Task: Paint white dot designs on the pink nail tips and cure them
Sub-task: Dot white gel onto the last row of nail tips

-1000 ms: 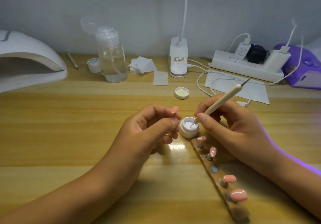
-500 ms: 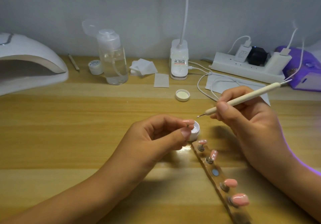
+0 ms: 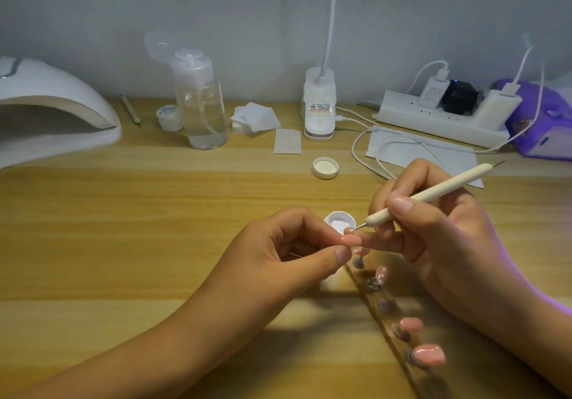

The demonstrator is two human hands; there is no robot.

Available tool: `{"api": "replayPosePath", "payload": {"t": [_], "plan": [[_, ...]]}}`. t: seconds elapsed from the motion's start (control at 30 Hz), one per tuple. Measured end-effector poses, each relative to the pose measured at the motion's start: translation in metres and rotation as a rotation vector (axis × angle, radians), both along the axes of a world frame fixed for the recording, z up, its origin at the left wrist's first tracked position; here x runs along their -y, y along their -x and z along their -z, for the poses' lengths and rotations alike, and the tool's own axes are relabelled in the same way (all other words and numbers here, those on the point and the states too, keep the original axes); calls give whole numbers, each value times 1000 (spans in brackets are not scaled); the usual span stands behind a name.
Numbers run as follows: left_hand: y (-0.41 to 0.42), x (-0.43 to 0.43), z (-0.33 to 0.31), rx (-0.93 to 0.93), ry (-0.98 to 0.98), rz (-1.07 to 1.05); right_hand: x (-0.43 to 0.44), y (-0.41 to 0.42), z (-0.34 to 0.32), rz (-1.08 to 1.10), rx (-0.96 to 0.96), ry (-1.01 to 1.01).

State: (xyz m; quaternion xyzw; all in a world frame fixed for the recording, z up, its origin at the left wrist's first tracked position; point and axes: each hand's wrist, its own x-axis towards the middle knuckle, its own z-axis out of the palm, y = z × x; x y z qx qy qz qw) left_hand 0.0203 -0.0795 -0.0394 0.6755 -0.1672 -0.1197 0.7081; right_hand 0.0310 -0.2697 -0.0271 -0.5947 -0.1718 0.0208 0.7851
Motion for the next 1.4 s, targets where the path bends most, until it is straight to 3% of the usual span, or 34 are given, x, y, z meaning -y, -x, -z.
{"api": "replayPosePath", "payload": {"t": [1.03, 1.3, 1.4], "plan": [[1, 1, -1, -7, -32, -21, 0, 0, 2, -23, 11, 13], [0, 0, -2, -3, -18, -6, 2, -3, 2, 19, 72, -21], [0, 0, -2, -12, 1, -19, 4, -8, 2, 136, 75, 27]]}}
